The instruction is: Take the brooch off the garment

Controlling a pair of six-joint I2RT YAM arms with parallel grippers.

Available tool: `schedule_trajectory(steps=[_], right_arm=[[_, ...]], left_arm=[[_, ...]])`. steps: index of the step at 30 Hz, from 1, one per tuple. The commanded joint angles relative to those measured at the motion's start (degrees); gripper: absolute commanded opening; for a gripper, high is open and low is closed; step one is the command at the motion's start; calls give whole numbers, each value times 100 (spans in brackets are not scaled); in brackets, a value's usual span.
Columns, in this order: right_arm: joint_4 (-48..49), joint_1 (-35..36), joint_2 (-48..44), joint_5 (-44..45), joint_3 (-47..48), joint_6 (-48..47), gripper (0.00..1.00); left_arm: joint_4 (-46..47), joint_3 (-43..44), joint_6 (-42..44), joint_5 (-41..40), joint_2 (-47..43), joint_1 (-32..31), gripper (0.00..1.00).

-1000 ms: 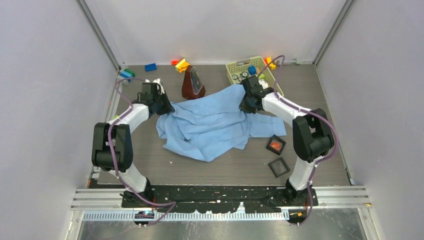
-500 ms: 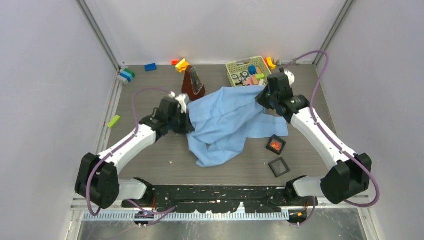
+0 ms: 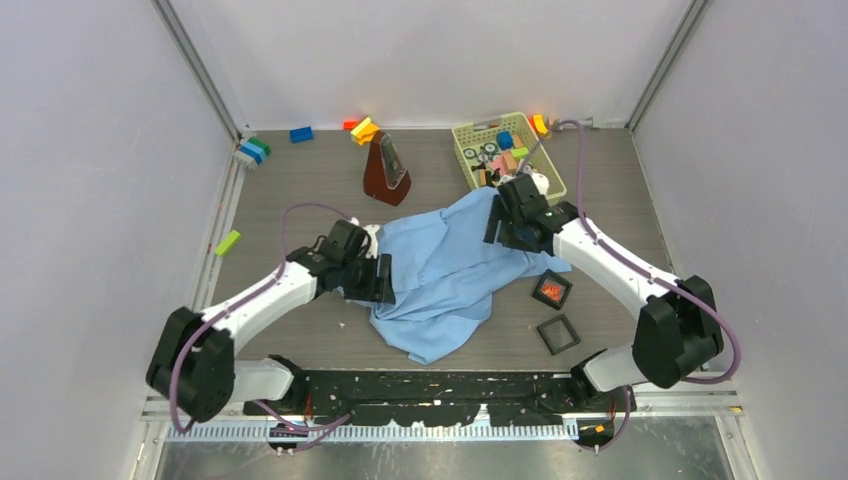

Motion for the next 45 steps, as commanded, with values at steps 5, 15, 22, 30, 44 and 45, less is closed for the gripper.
schedule_trajectory(steps=[5,15,22,30,44,45], right_arm=[[-210,1177,-185,376,962,-464,76],[277,1753,1413,-491,2126,-179,85],[720,1895,2204,-1349,2377,21,81],[1842,1911,2932,-2410,1989,726,77],[2127,1869,2461,-2659,1820,778,1],[2129,1869,2239,-2699,1770,755,1]], left_arm=[[-885,889,373,-1118,-1211,392,80],[-94,629,121,-932,-976,1476,82],[368,221,89,-904,-649,1561,64],[2249,-731,-367,595,-645,2298,38],[1416,-608,198,-754,-1261,2470,46],[1383,-591,228,-875,-1296,2429,47]])
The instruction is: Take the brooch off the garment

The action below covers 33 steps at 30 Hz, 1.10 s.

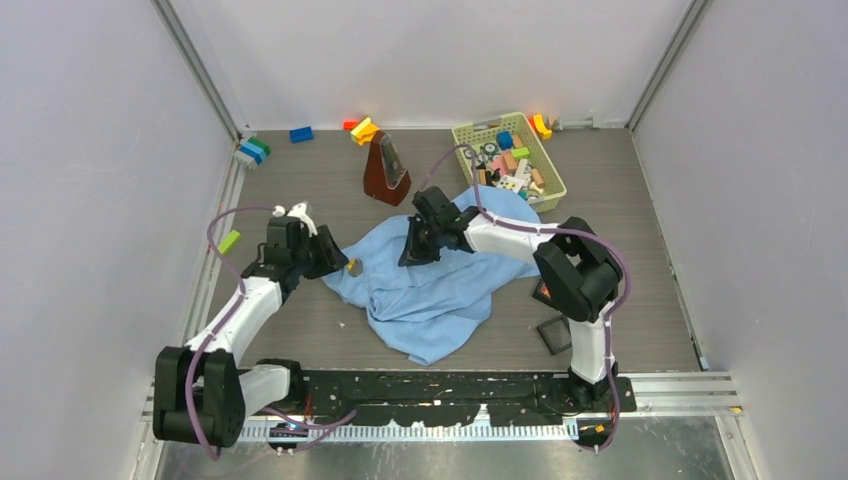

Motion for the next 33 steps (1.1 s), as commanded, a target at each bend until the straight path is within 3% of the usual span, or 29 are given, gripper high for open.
schedule_trajectory(steps=[1,5,10,18,22,30,33], right_arm=[[276,0,-1010,-208,-95,-143,1],[303,2,-1592,-450,-247,-209,1],[30,-4,-2089,-521,-183,-289,0],[-286,5,-2311,-496,25,-399,0],[-321,5,-2344,-524,46,-382,1],[-284,4,-2289,-588,73,-321,1],[-313,5,-2268,-551,88,-315,1]], left_arm=[[-232,230,312,-838,-363,-104,48],[-491,565,393,-1053,-320,-356,50],[-1069,1139,738,-1999,-498,-906,51],[-1480,1568,327,-1095,-1218,-957,54],[-1932,1941,305,-284,-808,-1029,54],[-2257,2132,427,-592,121,-1580,69],[-2293,2143,450,-804,282,-1698,70]])
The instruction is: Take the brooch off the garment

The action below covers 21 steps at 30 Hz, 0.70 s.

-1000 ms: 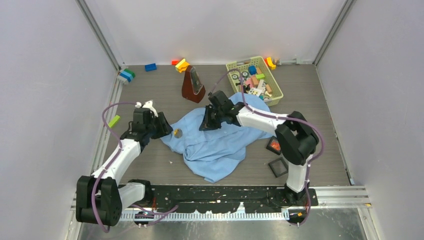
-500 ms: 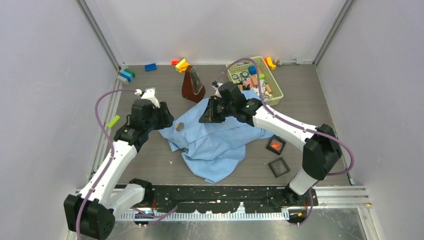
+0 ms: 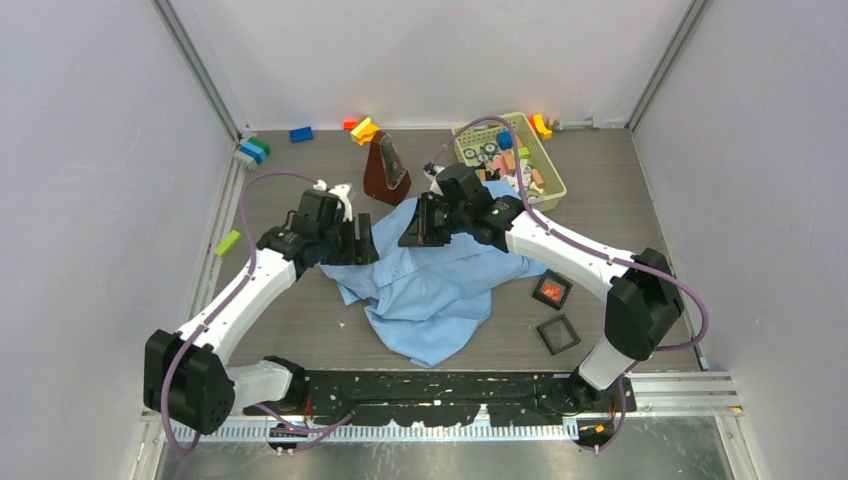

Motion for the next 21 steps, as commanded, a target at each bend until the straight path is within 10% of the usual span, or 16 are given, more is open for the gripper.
schedule_trajectory(steps=[1,12,17,21], right_arm=[[72,24,-185,-85,296,-33,1],[-47,24,-163,29,256,-62,0],[-49,24,-131,1,248,-63,0],[-12,23,-100,-48,239,-45,1]], left_arm=[[-189,170,61,-219,109,-150,70],[-361,224,312,-937,233,-142,24],[-381,334,316,-900,219,-169,59],[-485,453,342,-1155,304,-248,62]])
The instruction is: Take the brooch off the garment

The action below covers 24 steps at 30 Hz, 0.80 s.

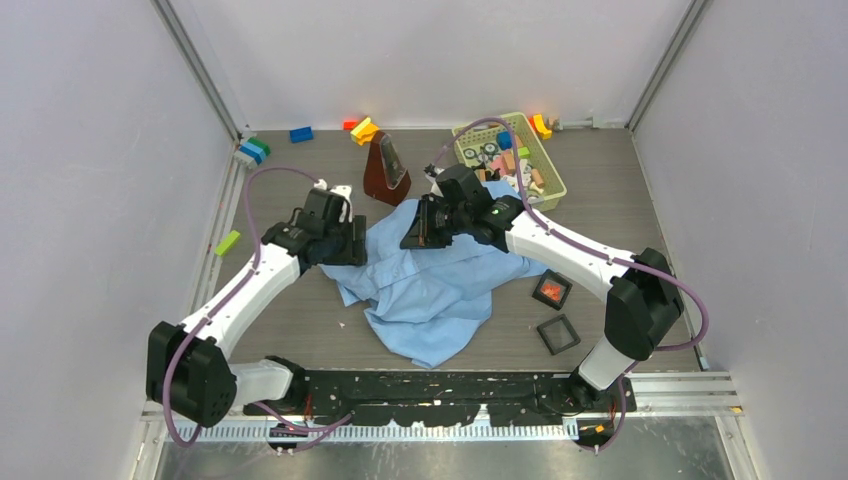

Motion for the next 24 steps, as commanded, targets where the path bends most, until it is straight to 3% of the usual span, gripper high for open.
schedule_trajectory(steps=[1,10,12,18,24], right_arm=[[155,24,-90,-77,242,-42,1],[160,22,-13,-113,284,11,1],[158,24,-13,-107,272,14,1],[4,14,0,58,278,-22,1],[-23,-2,61,38,258,-13,0]], left_arm=[[-45,344,48,-208,61,-106,63],[-2,457,103,-591,560,-437,61],[-26,440,138,-800,642,-437,55],[27,355,202,-1086,499,-437,15],[12,381,262,-1206,281,-422,6]])
